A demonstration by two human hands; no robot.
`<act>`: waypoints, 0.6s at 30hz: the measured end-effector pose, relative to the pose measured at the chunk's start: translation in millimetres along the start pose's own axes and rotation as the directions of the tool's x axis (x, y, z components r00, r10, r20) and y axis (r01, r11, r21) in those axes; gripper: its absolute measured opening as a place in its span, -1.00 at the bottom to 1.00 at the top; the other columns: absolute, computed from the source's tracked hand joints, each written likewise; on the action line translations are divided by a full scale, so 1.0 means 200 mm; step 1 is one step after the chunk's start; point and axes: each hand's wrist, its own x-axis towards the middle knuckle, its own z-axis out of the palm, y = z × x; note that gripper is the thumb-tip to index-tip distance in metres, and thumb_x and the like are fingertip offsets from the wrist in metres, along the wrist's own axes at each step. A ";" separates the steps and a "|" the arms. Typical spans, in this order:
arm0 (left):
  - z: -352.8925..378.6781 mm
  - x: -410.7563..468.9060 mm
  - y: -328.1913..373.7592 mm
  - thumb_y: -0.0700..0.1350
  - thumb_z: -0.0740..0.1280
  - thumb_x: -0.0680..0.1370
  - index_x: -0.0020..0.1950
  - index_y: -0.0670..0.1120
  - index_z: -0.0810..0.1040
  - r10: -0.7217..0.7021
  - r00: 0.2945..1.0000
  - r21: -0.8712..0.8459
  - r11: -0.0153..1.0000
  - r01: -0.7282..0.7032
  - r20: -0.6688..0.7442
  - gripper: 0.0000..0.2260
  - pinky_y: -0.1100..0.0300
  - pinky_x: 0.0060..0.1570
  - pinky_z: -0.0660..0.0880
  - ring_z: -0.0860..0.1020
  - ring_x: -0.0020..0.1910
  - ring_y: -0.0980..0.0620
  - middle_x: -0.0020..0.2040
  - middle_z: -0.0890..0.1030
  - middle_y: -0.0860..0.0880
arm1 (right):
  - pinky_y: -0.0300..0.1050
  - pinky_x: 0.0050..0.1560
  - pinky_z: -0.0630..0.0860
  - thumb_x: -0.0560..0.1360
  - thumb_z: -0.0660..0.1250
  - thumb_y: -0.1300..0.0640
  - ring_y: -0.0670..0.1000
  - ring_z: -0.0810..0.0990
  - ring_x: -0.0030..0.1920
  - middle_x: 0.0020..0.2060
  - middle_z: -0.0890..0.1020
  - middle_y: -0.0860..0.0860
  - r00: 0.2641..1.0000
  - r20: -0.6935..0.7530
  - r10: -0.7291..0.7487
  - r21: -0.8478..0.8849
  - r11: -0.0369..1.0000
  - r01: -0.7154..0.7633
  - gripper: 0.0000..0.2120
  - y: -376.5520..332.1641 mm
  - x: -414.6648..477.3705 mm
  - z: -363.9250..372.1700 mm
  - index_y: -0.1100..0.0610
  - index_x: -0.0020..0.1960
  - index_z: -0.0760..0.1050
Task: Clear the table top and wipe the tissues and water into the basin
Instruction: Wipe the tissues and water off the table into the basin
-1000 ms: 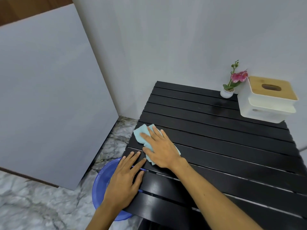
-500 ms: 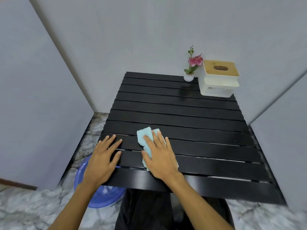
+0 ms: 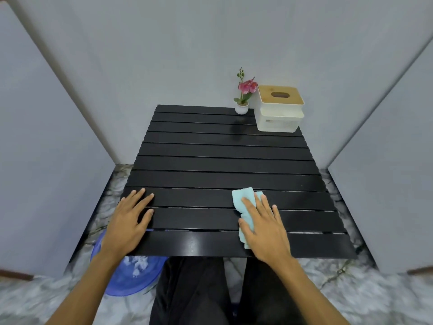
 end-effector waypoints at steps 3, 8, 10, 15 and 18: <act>0.00 0.00 0.01 0.19 0.04 0.54 0.40 -0.02 0.43 0.004 1.000 0.017 1.000 -0.004 -0.001 -0.47 -0.07 0.46 0.12 0.23 0.48 -0.05 0.46 0.36 -0.07 | -0.01 0.52 -0.17 0.59 -0.01 -0.19 -0.07 -0.16 0.54 0.55 0.03 -0.07 0.999 -0.004 0.044 -0.011 0.999 -0.044 -0.50 0.11 -0.02 -0.05 -0.16 0.51 0.05; 0.01 0.00 0.05 0.20 0.03 0.52 0.41 0.01 0.42 -0.022 1.000 0.003 1.000 0.022 0.005 -0.47 -0.02 0.46 0.04 0.19 0.49 -0.05 0.48 0.32 -0.06 | -0.01 0.51 -0.14 0.59 0.07 -0.15 -0.06 -0.11 0.54 0.54 0.10 -0.05 0.993 -0.026 0.119 0.054 0.992 -0.117 -0.50 0.29 -0.04 -0.13 -0.15 0.50 0.11; 0.03 -0.01 0.10 0.21 0.00 0.53 0.42 0.03 0.40 -0.007 1.000 0.009 1.000 0.007 0.023 -0.46 0.01 0.46 -0.02 0.16 0.50 -0.03 0.49 0.30 -0.04 | 0.00 0.51 -0.12 0.58 0.09 -0.14 -0.06 -0.08 0.54 0.54 0.13 -0.04 0.988 -0.028 0.150 0.078 0.986 -0.148 -0.50 0.36 -0.05 -0.15 -0.15 0.50 0.12; 0.07 -0.01 0.16 0.20 -0.04 0.54 0.43 0.04 0.38 -0.014 0.999 0.033 0.999 0.013 0.032 -0.46 0.02 0.47 -0.04 0.13 0.51 -0.01 0.50 0.28 -0.03 | 0.05 0.51 -0.06 0.52 0.00 -0.23 -0.02 -0.03 0.54 0.53 0.18 0.00 0.987 -0.017 0.160 0.065 0.985 -0.159 -0.44 0.47 -0.06 -0.20 -0.13 0.49 0.16; 0.08 -0.02 0.16 0.21 -0.04 0.55 0.44 0.04 0.37 -0.014 0.999 0.035 0.999 0.013 0.036 -0.47 0.04 0.47 -0.05 0.13 0.51 0.00 0.50 0.28 -0.02 | 0.07 0.50 -0.04 0.48 -0.06 -0.28 -0.01 -0.01 0.54 0.52 0.21 0.01 0.986 -0.029 0.166 0.061 0.985 -0.164 -0.39 0.51 -0.06 -0.21 -0.13 0.49 0.18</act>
